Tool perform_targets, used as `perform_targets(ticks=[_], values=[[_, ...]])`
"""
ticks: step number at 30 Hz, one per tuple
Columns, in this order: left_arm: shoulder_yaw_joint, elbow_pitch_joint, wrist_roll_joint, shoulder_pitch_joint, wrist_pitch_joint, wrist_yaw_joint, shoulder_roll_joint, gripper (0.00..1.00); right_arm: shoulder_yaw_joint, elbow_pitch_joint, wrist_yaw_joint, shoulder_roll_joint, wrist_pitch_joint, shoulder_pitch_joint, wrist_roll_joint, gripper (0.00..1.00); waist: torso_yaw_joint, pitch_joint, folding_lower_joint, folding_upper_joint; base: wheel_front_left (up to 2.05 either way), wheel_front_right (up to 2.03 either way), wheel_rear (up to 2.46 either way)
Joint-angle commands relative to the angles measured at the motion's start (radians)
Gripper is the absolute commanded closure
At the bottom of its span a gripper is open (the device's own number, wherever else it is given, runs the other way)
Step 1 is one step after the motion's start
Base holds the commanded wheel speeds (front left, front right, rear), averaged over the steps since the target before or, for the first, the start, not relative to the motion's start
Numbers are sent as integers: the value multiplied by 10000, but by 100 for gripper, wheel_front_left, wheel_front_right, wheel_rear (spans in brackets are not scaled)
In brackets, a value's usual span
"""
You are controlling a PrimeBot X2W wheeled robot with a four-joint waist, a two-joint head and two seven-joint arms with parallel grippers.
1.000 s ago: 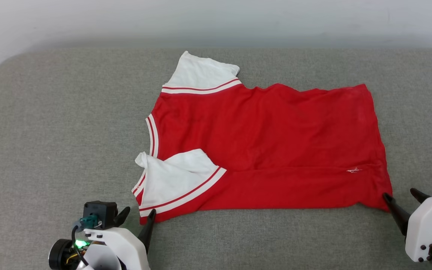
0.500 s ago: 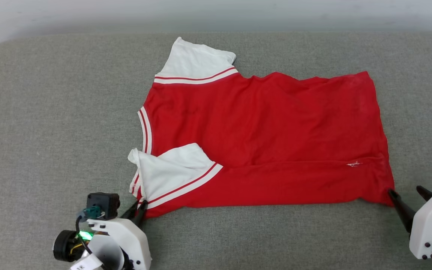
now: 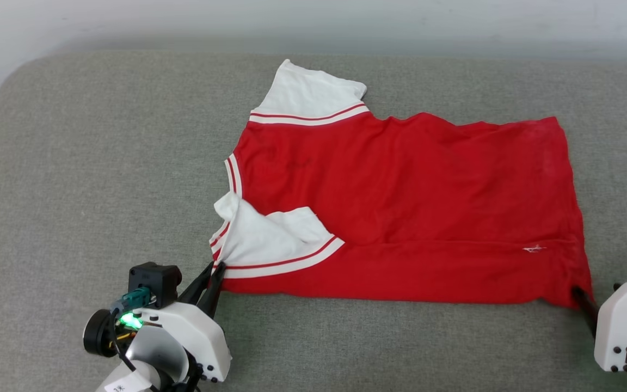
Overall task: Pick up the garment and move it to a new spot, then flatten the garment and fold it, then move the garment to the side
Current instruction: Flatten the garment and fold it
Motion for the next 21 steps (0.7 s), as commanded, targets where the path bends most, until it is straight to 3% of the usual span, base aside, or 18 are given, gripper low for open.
perform_targets(ticks=[1, 11, 12, 13, 14, 21], values=[[41, -165, 92, -118, -82, 49, 48, 100, 28, 221, -12, 26, 89, -151, -138, 0, 85, 51, 0, 0, 0, 0, 0], [-32, -824, 158, -137, -60, 123, 167, 100, 274, 1607, -10, 206, 205, -407, -100, 0, 326, 368, 0, 0, 0, 0, 0], [-45, -818, 153, -124, -37, 121, 183, 100, 373, 1760, -9, 228, 318, -373, -35, 10, 335, 389, 0, 0, 0, 0, 0], [-54, -799, 164, -121, -21, 121, 203, 100, 438, 1871, -7, 235, 397, -334, 4, 58, 341, 407, 0, 0, 0, 0, 0], [-64, -773, 178, -118, -9, 126, 219, 100, 476, 1978, -9, 248, 419, -309, 48, 98, 342, 418, 0, 0, 0, 0, 0], [-123, -517, 107, 57, 111, 118, 366, 100, 327, 2387, -16, 71, 261, -263, 173, 100, 258, 171, 0, 0, 0, 0, 0]])
